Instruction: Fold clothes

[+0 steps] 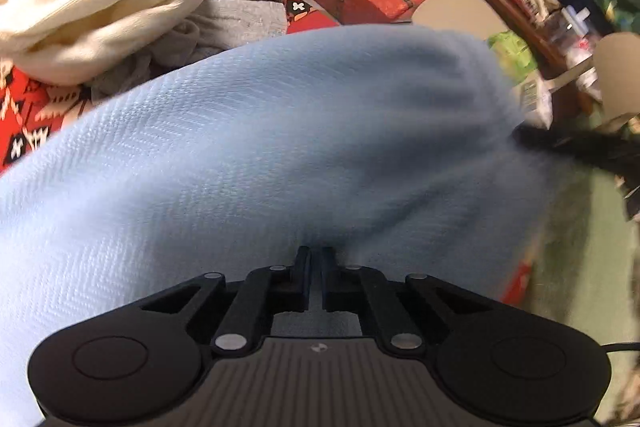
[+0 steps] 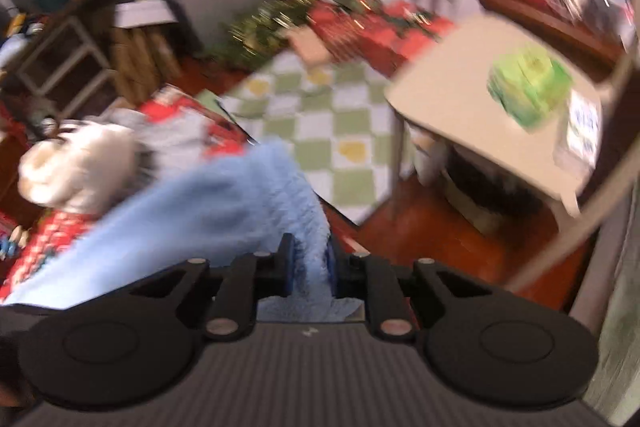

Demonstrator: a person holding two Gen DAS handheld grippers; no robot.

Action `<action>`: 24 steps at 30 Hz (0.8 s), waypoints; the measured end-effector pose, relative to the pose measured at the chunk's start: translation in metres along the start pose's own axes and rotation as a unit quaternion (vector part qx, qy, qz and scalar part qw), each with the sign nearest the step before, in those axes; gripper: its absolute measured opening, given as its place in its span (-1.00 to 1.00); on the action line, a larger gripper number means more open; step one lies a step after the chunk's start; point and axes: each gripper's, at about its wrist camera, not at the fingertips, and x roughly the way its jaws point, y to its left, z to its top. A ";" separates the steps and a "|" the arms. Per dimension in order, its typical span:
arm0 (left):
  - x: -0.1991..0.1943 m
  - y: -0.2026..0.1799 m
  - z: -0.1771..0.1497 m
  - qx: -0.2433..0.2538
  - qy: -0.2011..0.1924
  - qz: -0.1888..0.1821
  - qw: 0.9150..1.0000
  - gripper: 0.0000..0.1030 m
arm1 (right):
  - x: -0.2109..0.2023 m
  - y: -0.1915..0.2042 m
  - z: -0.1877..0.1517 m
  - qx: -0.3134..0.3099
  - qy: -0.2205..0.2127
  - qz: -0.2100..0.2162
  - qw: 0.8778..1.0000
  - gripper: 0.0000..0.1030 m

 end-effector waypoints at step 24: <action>-0.157 0.114 -0.179 -0.125 -0.121 0.035 0.984 -0.81 | -0.070 0.072 -0.089 -0.152 -0.020 0.064 0.986 -0.29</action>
